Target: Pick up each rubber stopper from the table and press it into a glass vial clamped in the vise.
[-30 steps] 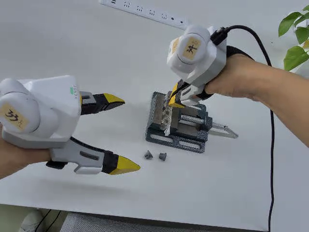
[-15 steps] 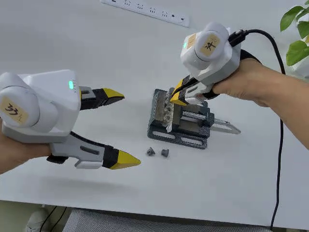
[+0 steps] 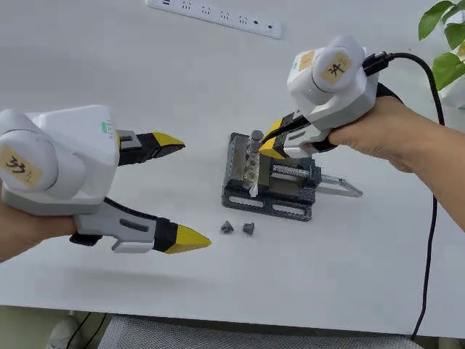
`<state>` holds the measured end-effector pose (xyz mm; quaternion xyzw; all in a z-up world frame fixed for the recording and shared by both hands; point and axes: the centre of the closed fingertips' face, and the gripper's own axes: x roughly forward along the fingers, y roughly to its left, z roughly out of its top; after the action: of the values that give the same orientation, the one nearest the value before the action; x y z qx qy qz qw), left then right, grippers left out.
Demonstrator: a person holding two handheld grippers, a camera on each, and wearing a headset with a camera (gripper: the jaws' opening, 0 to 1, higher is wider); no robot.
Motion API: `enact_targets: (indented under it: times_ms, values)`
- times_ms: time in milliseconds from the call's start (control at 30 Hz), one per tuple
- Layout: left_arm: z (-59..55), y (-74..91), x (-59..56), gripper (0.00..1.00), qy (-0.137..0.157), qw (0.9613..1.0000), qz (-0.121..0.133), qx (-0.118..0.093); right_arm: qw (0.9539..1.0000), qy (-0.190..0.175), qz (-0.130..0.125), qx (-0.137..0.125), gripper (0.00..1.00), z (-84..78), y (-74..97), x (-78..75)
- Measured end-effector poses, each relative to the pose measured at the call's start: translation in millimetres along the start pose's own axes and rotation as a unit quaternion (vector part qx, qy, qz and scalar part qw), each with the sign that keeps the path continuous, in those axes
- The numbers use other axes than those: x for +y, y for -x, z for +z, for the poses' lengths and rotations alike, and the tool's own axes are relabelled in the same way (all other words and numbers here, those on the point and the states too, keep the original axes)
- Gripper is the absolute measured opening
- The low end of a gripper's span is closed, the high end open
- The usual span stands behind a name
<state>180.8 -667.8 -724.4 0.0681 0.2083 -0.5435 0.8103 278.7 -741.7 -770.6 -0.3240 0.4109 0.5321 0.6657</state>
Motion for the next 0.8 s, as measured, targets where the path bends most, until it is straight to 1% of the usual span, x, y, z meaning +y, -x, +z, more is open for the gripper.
enact_targets:
  times_ms: [167,300,467,633,800]
  values:
    - [0.1,1.1,-0.6,0.79,-0.002,1.0,0.0,0.004,0.9995,-0.016,-0.01,-0.024,0.09,-1.2,10.7,-4.2]
    - [1.1,2.5,-1.3,0.79,-0.002,1.0,0.001,0.006,0.9984,-0.032,-0.017,-0.044,0.14,-2.6,21.4,-1.6]
    - [1.5,3.7,-2.0,0.8,-0.004,0.9999,0.002,0.01,0.9956,-0.054,-0.026,-0.072,0.17,-4.2,33.9,-1.4]
    - [1.4,4.3,-3.2,0.8,-0.007,0.9999,0.002,0.015,0.9936,-0.06,-0.037,-0.088,0.2,-6.3,45.2,2.6]
    - [2.2,5.8,-4.8,0.8,-0.01,0.9998,0.003,0.019,0.9899,-0.073,-0.045,-0.114,0.21,-9.3,55.1,8.6]
